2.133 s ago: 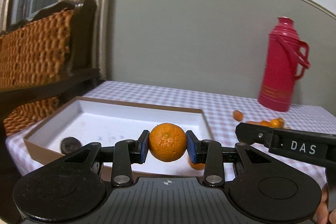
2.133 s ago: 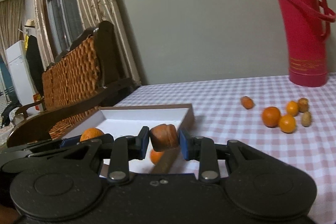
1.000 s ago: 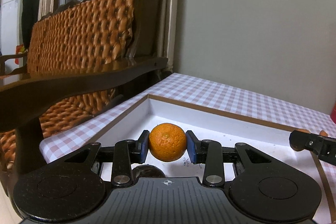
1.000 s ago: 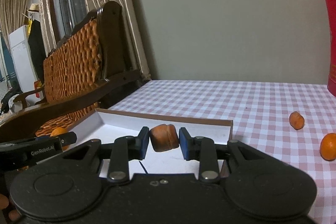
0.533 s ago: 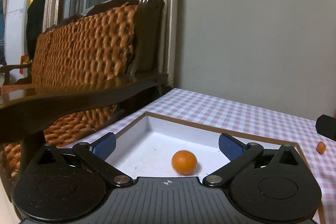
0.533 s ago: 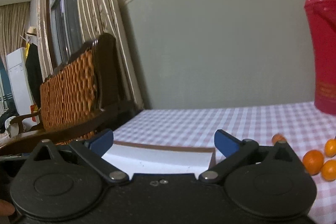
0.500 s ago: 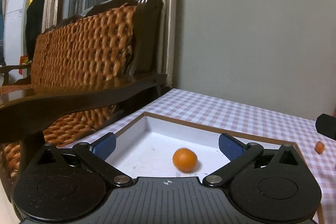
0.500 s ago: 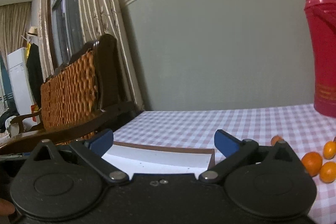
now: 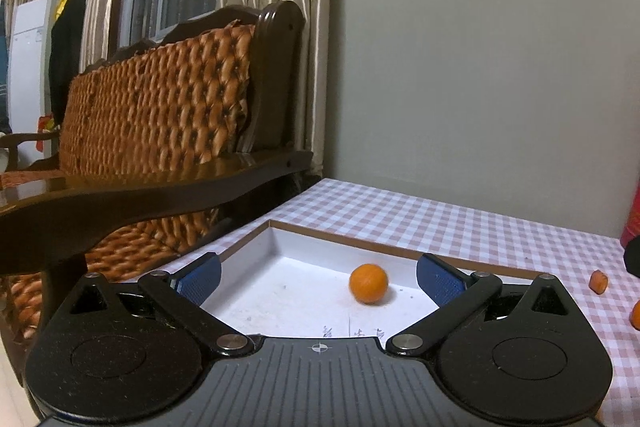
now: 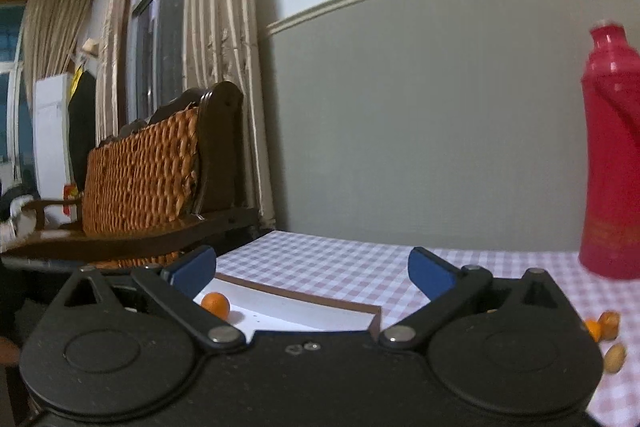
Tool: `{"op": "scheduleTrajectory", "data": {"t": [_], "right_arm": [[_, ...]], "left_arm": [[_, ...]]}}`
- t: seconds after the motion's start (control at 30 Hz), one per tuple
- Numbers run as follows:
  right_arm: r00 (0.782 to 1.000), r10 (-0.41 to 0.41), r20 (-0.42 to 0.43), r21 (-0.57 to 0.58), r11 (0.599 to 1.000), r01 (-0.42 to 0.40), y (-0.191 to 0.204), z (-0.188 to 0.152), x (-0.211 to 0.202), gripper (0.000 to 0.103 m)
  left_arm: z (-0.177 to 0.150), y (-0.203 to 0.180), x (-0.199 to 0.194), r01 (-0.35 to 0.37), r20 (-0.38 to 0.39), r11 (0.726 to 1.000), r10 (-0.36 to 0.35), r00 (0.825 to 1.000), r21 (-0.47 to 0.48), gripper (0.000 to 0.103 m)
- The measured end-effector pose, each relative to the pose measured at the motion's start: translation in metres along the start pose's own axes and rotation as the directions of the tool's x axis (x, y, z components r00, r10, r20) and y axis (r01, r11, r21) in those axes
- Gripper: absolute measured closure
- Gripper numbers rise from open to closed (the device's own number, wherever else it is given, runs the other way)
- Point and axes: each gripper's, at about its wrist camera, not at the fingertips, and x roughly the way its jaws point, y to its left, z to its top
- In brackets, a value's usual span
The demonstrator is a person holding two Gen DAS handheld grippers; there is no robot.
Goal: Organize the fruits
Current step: 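Withdraw both open tools from the box toward the fruit pile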
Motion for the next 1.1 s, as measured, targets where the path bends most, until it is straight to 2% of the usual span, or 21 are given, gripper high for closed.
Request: {"op": "scheduleTrajectory", "data": {"t": [0.4,0.63,0.77,0.87,1.1], "right_arm": [[1.000,-0.012,-0.010,-0.099,0.995,0.011,-0.001,0.001,-0.025,0.006],[0.995,-0.054,-0.086,0.007,0.998,0.055,-0.033,-0.001,-0.030,0.006],[0.993,-0.090,-0.073,0.099,0.990,0.097,-0.057,-0.005,-0.044,0.006],[0.988,-0.136,-0.069,0.126,0.982,0.144,-0.071,-0.009,-0.051,0.006],[0.970,-0.211,-0.120,0.180,0.956,0.231,-0.101,-0.018,-0.059,0.006]], "left_arm": [[-0.004,-0.020,-0.009,0.017,0.010,1.000,-0.017,1.000,0.020,0.000],[-0.004,-0.049,-0.018,0.058,0.027,0.996,-0.059,0.998,0.062,0.000],[-0.005,-0.065,-0.024,0.100,0.035,0.992,-0.103,0.994,0.073,0.000],[-0.007,-0.080,-0.028,0.137,0.034,0.986,-0.141,0.989,0.090,0.000],[-0.011,-0.116,-0.038,0.221,0.027,0.967,-0.226,0.974,0.127,0.000]]}}
